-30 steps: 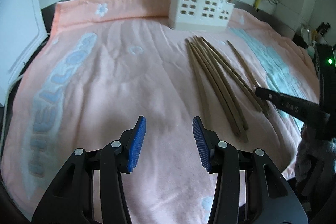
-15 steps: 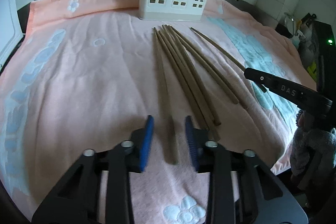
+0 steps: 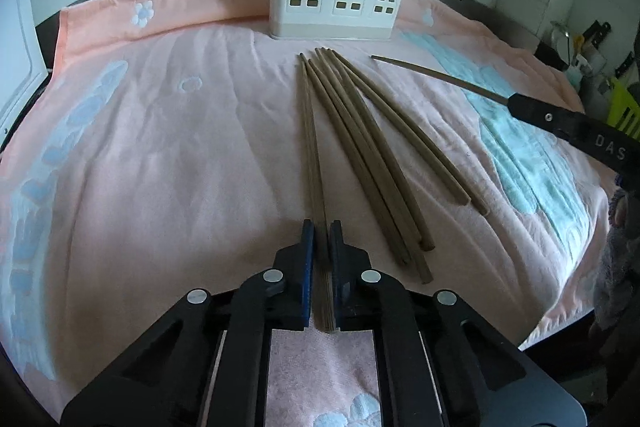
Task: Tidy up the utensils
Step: 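Close the right tool on a chopstick while the left tool grasps another chopstick, then carry the left tool's chopstick above the holder while the right tool carries its chopstick there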
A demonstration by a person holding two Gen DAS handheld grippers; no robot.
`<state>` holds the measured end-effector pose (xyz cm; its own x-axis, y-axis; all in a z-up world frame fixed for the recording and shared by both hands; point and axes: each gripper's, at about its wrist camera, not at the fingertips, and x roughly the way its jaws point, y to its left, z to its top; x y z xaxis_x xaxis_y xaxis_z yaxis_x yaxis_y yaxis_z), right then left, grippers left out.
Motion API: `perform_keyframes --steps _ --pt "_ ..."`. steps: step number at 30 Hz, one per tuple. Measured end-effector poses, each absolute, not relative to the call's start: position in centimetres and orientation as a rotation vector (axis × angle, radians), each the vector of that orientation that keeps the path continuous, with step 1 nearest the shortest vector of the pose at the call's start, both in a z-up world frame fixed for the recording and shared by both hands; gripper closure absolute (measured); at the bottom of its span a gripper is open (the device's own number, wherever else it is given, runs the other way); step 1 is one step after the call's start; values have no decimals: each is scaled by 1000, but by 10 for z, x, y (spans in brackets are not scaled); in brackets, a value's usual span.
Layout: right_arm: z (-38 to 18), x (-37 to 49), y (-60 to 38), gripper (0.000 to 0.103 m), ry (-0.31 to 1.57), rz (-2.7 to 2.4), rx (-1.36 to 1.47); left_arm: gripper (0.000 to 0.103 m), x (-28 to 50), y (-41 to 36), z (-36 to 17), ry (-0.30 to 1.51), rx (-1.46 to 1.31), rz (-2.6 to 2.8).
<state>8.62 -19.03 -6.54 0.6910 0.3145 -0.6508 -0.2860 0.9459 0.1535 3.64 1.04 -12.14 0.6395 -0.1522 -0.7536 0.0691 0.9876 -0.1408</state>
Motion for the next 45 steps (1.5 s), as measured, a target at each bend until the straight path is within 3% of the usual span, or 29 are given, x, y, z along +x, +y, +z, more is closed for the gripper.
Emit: perform_keyframes --steps 25,45 --pt "12 111 -184 97 619 465 -55 97 57 48 -24 611 -140 -126" --pt "133 191 -193 96 601 531 -131 97 106 36 62 512 -67 -249"
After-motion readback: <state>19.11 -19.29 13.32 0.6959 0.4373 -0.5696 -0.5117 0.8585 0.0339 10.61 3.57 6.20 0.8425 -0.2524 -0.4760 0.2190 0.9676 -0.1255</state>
